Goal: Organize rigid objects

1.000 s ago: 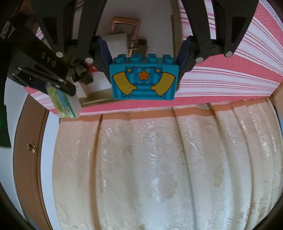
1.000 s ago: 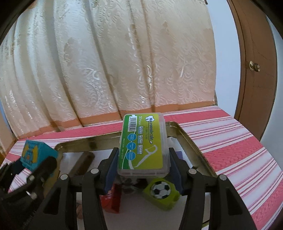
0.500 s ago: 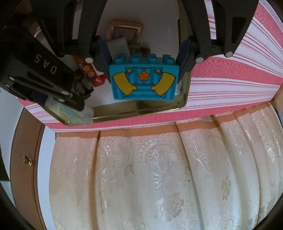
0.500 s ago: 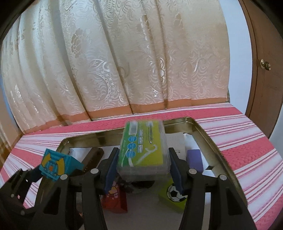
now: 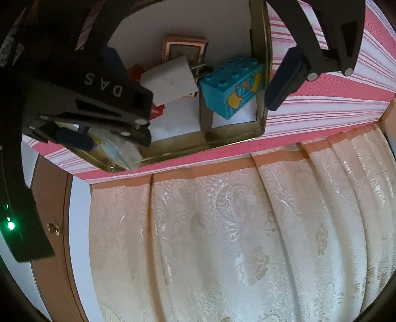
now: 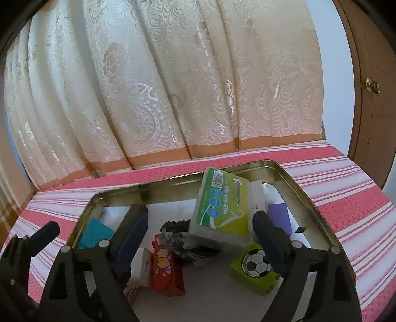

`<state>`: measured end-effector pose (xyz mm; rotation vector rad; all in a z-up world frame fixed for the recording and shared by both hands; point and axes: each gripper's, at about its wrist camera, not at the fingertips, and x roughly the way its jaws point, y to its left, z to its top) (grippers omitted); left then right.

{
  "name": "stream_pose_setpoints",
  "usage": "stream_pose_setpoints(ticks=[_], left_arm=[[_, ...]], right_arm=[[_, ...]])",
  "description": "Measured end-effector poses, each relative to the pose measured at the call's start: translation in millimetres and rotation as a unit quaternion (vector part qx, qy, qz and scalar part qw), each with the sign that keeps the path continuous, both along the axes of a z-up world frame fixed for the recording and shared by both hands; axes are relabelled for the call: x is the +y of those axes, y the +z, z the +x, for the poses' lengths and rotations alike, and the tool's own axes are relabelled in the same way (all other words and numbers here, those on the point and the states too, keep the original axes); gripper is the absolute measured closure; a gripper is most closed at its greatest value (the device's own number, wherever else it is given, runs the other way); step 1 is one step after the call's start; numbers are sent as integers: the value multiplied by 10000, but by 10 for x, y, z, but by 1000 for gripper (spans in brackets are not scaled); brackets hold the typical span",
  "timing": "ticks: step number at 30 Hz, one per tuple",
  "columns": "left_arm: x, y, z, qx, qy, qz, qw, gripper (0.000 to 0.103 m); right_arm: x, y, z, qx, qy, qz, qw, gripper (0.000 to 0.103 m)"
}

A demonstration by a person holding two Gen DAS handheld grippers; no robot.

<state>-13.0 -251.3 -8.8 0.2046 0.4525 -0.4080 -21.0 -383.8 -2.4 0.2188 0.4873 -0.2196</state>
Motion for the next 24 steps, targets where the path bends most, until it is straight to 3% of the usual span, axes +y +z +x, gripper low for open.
stream_pose_setpoints(ticks=[9,16,24], left_arm=[[175,35,-24,28,161,-318,9994,0],[291,47,-94,-33,213,-436,9988,0],[405,75,-234,-251,206,-503,9982,0]], right_arm=[[-84,70,-222,-532,-369,71,9979,15],[1,165,-474,-1081,-726,-279,9911,15],[151,215,-749,-1307,-1004,-746,9835,15]])
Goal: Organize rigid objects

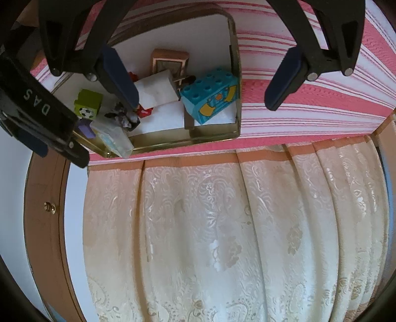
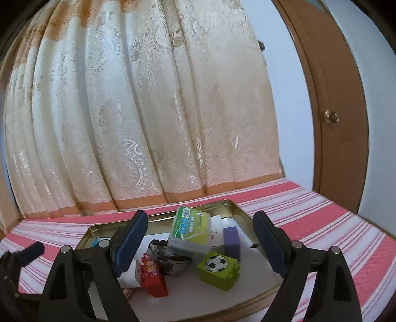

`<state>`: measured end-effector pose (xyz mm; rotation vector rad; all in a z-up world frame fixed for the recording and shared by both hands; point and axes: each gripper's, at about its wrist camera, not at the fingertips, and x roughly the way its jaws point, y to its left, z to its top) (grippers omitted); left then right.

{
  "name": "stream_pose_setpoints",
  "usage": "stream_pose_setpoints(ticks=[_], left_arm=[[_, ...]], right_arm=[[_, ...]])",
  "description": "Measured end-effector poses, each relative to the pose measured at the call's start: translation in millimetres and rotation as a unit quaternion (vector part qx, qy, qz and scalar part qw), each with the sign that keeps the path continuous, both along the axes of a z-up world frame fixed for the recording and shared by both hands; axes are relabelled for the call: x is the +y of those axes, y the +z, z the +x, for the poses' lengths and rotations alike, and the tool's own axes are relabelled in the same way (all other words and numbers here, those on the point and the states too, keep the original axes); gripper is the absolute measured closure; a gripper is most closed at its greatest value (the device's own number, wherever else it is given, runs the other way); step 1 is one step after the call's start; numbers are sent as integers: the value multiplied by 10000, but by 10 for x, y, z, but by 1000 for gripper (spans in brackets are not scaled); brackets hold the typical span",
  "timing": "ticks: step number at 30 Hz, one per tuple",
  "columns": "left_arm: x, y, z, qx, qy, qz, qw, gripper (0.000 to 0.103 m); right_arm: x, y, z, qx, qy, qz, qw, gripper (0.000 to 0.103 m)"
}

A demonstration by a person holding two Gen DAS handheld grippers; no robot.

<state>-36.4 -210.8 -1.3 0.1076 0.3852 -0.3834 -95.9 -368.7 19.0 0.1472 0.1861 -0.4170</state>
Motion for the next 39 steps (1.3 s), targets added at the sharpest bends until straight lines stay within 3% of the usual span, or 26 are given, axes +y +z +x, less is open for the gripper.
stream_pose_setpoints(ticks=[8,23,28,39], left_arm=[[84,19,-91,-113,58,-54,9999,0],[235,48,-254,-283,99,-190,9994,0],[265,60,-288,-343,149,-206,9991,0],[206,67,-315,-417,211,-12,9989,0]], right_arm=[[211,50,-254,-167,-196,-513,9984,12],[311,65,-588,-479,-342,-532,9968,11],[386,97,-685,-705,-435,-718,9940,5],[381,97,-648,-606,-441,-671,9949,4]])
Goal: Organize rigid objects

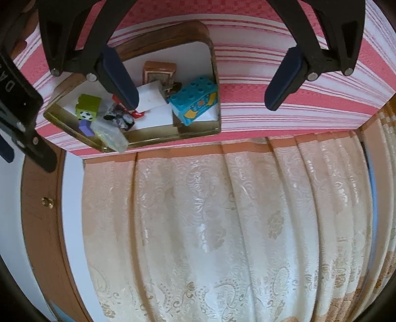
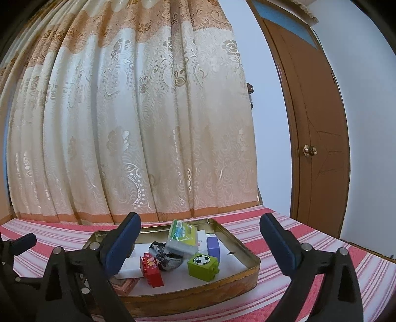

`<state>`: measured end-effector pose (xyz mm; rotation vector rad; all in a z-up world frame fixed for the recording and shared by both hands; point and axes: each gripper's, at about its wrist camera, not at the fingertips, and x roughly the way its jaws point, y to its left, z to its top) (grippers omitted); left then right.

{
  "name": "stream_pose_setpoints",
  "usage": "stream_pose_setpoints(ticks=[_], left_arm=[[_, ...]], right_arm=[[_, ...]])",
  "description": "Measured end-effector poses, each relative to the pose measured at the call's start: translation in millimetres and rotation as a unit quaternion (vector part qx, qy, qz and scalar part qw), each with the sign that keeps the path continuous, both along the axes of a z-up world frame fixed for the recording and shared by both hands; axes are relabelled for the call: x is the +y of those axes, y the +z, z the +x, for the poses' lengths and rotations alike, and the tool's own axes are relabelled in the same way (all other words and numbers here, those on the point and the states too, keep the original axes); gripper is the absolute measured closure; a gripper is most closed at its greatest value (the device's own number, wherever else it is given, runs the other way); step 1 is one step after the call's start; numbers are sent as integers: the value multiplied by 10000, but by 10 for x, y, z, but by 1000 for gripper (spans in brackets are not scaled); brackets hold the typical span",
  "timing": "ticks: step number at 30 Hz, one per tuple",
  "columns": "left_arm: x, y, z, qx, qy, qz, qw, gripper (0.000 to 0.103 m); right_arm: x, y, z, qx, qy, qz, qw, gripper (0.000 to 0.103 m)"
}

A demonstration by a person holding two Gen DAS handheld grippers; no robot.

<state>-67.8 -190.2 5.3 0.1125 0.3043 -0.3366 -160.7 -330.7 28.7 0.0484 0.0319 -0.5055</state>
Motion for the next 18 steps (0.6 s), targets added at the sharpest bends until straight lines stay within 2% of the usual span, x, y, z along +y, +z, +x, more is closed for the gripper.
stream_pose_setpoints(ticks=[5,18], left_arm=[[0,2,-20,36,-146,-58,9999,0],[-3,-4,-11,77,-108,-53,9999,0]], right_arm=[[11,-1,-5,19,11,-11,10000,4],[-15,-6,17,73,26,27,10000,4]])
